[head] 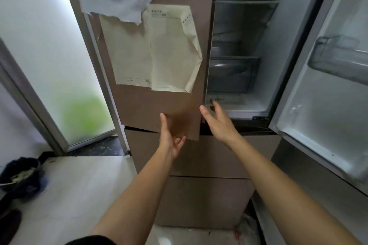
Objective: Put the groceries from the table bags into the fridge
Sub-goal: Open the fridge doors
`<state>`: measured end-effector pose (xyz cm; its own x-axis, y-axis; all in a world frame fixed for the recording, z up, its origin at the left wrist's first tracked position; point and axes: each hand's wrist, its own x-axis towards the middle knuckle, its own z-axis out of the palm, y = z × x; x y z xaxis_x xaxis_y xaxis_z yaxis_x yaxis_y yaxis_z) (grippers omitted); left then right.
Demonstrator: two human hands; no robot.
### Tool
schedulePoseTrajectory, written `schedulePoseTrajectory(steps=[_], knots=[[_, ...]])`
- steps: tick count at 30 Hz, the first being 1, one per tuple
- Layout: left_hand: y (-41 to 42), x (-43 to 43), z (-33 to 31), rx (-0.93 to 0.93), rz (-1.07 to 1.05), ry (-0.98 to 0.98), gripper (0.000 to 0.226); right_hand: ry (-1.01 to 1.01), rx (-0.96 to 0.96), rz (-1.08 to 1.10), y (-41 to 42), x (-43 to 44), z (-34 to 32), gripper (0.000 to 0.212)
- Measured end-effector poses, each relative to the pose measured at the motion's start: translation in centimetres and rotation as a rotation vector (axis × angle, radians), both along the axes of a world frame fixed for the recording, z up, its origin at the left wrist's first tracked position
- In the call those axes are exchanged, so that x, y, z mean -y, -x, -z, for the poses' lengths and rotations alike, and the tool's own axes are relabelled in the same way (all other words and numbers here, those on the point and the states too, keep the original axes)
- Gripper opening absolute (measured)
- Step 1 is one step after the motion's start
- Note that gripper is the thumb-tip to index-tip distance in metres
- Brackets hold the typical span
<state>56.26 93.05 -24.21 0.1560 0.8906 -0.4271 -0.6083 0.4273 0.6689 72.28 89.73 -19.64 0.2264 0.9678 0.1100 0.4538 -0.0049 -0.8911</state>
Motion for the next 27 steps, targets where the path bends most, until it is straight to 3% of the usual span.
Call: schedulePoseTrajectory(steps=[3, 6, 9, 13, 17, 22, 27], knots=[[1.9, 2.5, 0.7, 0.041, -0.051, 0.062, 0.109, -0.093, -0.078, -0.009, 0.4, 0.4, -1.7, 0.11], [5.4, 5.4, 0.5, 0.001, -0.078, 0.112, 0.108, -0.143, -0.2, -0.088, 2.2, 1.1, -2.7, 0.111], [9.4, 8.2, -0.2, -0.186, -0.176, -0.007, 0.075, -0.15, -0.198, -0.244, 5.1, 2.1, -2.5, 0.113], [14.7, 12.3, -1.7, -0.462, -0.413, -0.079, 0.027, -0.215, 0.039, -0.338, 9.9, 4.5, -0.8, 0.1], [17.8, 14.0, -3.4, -0.596, -0.556, -0.157, 0.045, -0.357, 0.298, -0.378, 12.8, 5.8, 1.3, 0.079], [18.7, 15.1, -3.2, -1.073, -0.735, -0.297, 0.06, -0.338, 0.284, -0.322, 15.4, 5.9, 3.7, 0.084], [19.7, 13.9, -2.1, -1.127, -0.649, -0.429, 0.067, -0.316, 0.368, -0.308, 18.5, 4.9, 5.1, 0.086]])
